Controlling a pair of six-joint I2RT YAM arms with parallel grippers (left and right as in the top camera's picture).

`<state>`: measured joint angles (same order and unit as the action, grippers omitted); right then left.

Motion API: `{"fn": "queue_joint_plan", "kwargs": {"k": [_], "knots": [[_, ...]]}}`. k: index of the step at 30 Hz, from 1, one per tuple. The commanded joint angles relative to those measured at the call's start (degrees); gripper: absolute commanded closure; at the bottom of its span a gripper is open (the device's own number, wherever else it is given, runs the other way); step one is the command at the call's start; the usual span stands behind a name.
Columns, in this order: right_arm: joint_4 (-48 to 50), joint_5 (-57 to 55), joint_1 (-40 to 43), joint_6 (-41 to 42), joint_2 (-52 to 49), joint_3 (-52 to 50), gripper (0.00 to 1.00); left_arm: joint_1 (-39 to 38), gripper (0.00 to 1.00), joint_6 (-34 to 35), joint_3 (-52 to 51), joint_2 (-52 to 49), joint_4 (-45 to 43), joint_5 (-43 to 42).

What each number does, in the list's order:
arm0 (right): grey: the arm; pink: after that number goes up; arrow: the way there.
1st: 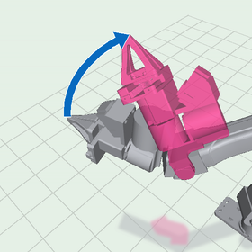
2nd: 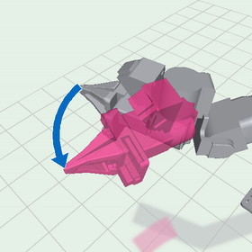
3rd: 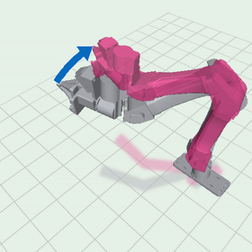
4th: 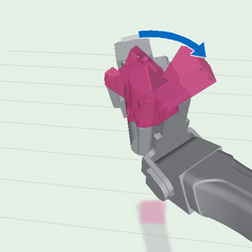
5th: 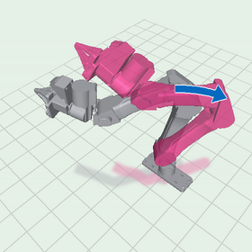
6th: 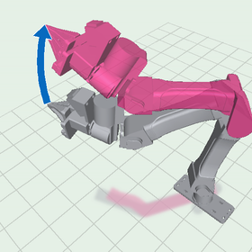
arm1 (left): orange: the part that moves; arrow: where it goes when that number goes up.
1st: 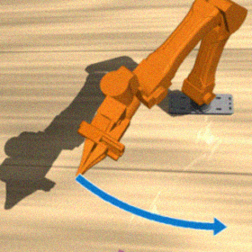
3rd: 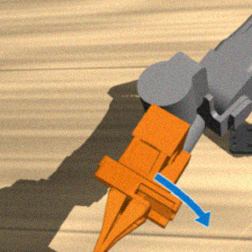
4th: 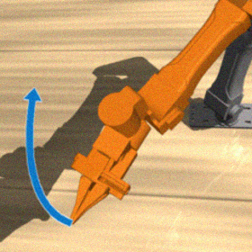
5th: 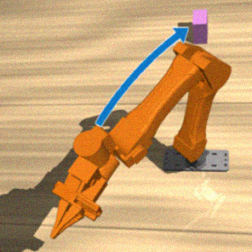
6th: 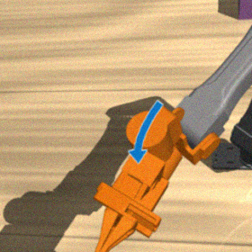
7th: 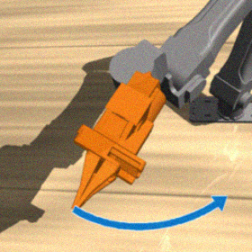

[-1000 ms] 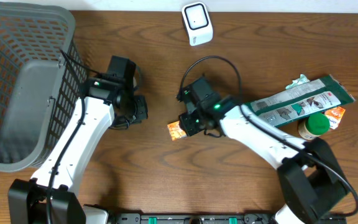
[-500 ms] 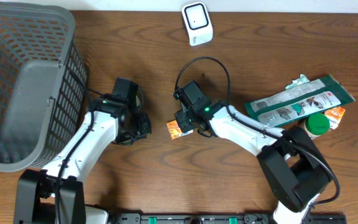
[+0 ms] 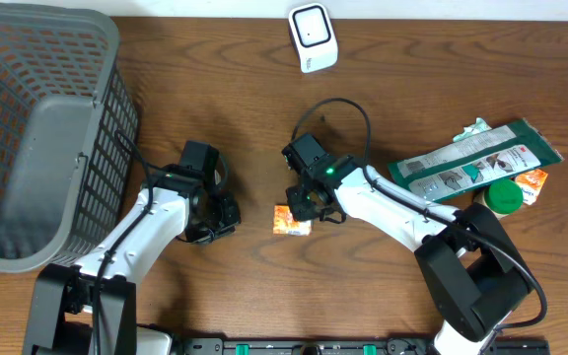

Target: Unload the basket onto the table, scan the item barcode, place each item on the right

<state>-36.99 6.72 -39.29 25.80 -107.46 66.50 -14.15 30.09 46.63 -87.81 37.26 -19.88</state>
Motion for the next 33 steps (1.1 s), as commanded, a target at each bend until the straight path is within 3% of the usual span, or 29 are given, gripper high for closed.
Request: {"fn": "queue_joint_plan", "kwargs": {"k": [1, 7, 10, 13, 14, 16, 22, 27, 33], "knots": [[-2.8, 6.4, -0.7, 8.5, -0.4, -0.9, 0.82, -0.1, 0.92, 0.9, -0.3, -0.2, -0.8, -0.9], [-2.5, 6.3, 0.1, 8.7, 0.4, -0.4, 0.80, -0.2, 0.92, 0.9, -0.3, -0.2, 0.0, -5.9], [-2.7, 7.3, 2.9, 5.0, 2.2, 1.0, 0.78, -1.1, 0.92, 0.8, -0.4, -0.2, 1.5, -5.7], [-2.5, 9.6, 6.2, -0.9, 4.8, 1.9, 0.71, -2.9, 0.92, 0.9, -0.7, -0.2, 2.1, -4.9], [-2.4, 10.0, 7.3, -2.7, 5.6, 2.0, 0.59, -3.6, 0.92, 0.9, -0.7, -0.2, 2.4, -4.7], [-1.6, 9.8, 9.4, -5.7, 6.8, 2.0, 0.49, -5.2, 0.92, 1.0, -0.7, -0.2, 2.6, -4.8], [-1.4, 9.9, 12.5, -6.2, 6.2, 1.6, 0.54, -11.9, 0.92, 6.1, -1.9, -0.2, 3.0, -4.0], [-1.3, 9.9, 12.3, -6.2, 6.1, 1.1, 0.55, -15.5, 0.92, 7.9, -2.3, -0.2, 6.0, 2.9], [-0.1, 9.8, 10.6, -6.2, 6.1, 1.1, 0.55, -17.2, 0.92, 15.1, -2.3, -0.2, 6.2, 1.5]]}}
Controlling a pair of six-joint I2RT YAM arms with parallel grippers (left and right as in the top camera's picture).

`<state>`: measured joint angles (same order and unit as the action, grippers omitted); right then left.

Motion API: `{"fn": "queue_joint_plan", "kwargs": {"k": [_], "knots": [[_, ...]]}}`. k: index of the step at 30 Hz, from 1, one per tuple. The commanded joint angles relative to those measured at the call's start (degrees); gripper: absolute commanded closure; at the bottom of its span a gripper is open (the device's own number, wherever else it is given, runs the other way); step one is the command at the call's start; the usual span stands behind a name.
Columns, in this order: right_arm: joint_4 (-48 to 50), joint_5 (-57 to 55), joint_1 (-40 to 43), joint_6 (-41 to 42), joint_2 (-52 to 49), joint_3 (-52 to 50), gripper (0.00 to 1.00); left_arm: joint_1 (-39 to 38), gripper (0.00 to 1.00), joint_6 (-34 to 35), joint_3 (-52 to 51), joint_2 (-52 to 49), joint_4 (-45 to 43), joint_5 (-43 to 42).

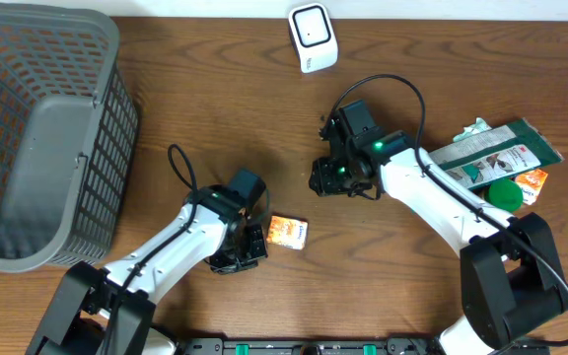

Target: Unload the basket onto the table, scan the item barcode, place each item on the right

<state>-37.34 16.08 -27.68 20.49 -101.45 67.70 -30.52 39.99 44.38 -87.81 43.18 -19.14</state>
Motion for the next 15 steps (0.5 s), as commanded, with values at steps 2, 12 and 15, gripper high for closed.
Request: {"fn": "queue_joint_plan", "kwargs": {"k": [2, 12, 15], "knots": [[0.2, 0.5, -1.4, -0.9, 0.1, -0.1, 0.55, -1.1, 0.92, 5.2, -0.1, -0.2, -0.3, -3.3], [0.3, 0.3, -1.7, -0.9, 0.1, -0.1, 0.53, -2.1, 0.92, 5.1, -0.1, -0.2, -2.9, -6.8], [0.3, 0.3, -1.7, -0.9, 0.1, -0.1, 0.53, -2.1, 0.92, 5.1, -0.1, -0.2, -5.8, -6.5]]}}
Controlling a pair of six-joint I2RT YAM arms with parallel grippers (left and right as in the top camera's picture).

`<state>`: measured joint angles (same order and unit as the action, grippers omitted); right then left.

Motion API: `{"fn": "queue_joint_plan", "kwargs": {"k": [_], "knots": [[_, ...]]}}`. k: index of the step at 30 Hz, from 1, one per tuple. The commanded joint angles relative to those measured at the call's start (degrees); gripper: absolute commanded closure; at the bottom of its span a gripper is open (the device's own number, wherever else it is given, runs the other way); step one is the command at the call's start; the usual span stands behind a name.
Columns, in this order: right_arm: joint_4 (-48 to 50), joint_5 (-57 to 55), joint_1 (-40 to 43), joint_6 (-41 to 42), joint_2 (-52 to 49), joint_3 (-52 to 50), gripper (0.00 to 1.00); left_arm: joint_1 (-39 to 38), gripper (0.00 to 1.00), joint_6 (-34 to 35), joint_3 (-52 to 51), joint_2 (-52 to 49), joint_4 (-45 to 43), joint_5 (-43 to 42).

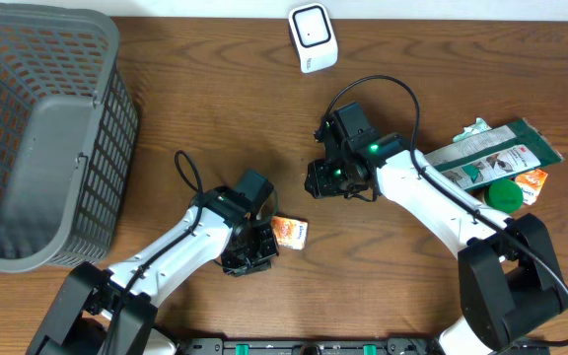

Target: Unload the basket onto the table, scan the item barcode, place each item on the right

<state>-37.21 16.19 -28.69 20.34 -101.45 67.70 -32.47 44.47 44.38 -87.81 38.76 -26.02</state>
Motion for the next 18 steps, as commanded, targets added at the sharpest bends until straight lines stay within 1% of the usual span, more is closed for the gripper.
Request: {"fn": "queue_joint_plan", "kwargs": {"k": [1, 5, 12, 18], "knots": [[0.1, 0.2, -0.7, -0.7, 0.1, -0.1, 0.54, -0.1, 0.92, 0.7, -0.1, -0.2, -2.6, 1.3], [-0.2, 0.2, -1.4, -0.7, 0.1, -0.1, 0.53, -0.1, 0.92, 0.7, -0.1, -0.2, -6.9, 4.7], [-1.5, 0.2, -3.5, -0.7, 0.1, -0.5, 0.53, -0.1, 0.91, 0.7, -0.1, -0.2, -11.1, 10.8], [-1.2, 0.2, -7.4, -0.7, 0.1, -1.5, 0.52, -0.1, 0.87, 0.7, -0.1, -0.2, -14.8, 12.2]]}}
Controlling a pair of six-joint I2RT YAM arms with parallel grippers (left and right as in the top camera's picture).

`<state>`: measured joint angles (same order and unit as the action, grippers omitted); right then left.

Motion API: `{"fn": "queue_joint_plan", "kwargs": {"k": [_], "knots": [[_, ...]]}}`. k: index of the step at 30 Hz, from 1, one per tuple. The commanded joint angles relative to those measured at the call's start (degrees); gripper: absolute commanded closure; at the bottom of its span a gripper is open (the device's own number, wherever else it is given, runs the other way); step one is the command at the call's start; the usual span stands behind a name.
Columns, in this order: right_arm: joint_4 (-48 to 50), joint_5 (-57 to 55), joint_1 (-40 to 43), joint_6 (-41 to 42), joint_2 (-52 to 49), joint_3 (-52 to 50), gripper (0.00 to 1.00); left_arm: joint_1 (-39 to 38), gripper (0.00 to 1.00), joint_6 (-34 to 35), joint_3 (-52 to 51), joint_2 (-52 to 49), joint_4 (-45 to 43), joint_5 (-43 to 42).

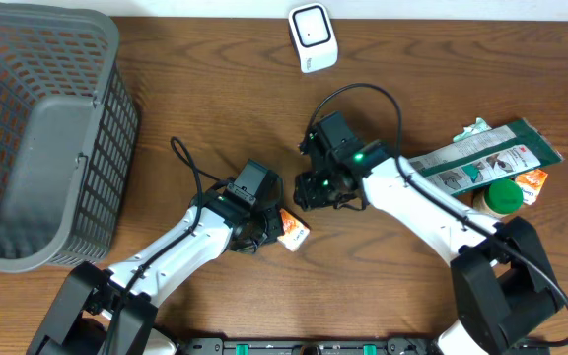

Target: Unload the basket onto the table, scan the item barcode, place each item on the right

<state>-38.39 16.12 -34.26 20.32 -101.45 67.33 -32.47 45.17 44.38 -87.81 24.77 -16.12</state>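
A small orange packet [293,230] sits tilted at the tip of my left gripper [270,229], whose fingers appear shut on its left edge. My right gripper [307,193] hovers just above and to the right of the packet without touching it, and its jaws look spread. The white barcode scanner [312,37] stands at the far edge of the table, well away from both grippers.
A grey mesh basket [37,128] fills the left side. At the right lie a green-and-white pouch [481,158], a green-lidded jar [504,198] and another orange packet [533,183]. Cables loop from both wrists.
My left gripper moved slightly up and now holds the packet, which has turned to a tilt. My right gripper shifted left and down, closer to the packet.
My right gripper was first on the orange packet at the table's middle, with the left arm off to the left. It then stood away to the upper right, the packet lying flat, and my left gripper came beside it. The left gripper closed in and now grips the tilted packet.
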Motion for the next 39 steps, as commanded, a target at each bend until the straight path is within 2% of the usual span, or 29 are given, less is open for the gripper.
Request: {"fn": "queue_joint_plan", "kwargs": {"k": [1, 15, 19, 23, 26, 32, 36, 39], "knots": [[0.0, 0.2, -2.4, -0.7, 0.1, -1.4, 0.52, -0.1, 0.87, 0.0, -0.1, -0.2, -1.3, 2.3], [2.3, 0.3, -4.7, 0.8, 0.1, -4.4, 0.51, -0.1, 0.86, -0.1, -0.1, -0.2, -4.0, 7.6], [1.3, 2.8, -2.9, -2.5, 0.8, -3.4, 0.50, 0.1, 0.86, -2.5, -0.1, -0.2, -4.4, 9.8], [0.3, 6.8, 1.0, -2.8, 1.8, -2.5, 0.47, 0.4, 0.85, -2.9, -0.1, -0.2, -4.4, 9.8], [0.5, 9.5, 3.7, -2.8, 1.6, -2.5, 0.50, 0.4, 0.85, -2.8, -0.1, -0.2, -4.8, 9.5], [-2.5, 7.5, 4.2, -5.4, 1.4, -2.6, 0.48, 0.4, 0.85, -1.7, -0.1, -0.2, -3.6, 4.9], [-4.3, 4.7, 4.2, -5.4, 1.4, -2.6, 0.47, 0.4, 0.86, -2.7, -0.1, -0.2, 1.0, 15.6], [-4.4, 4.7, 4.2, -5.8, 1.4, -3.0, 0.46, 0.4, 0.86, -2.6, -0.1, -0.2, 3.8, 18.1]]}}
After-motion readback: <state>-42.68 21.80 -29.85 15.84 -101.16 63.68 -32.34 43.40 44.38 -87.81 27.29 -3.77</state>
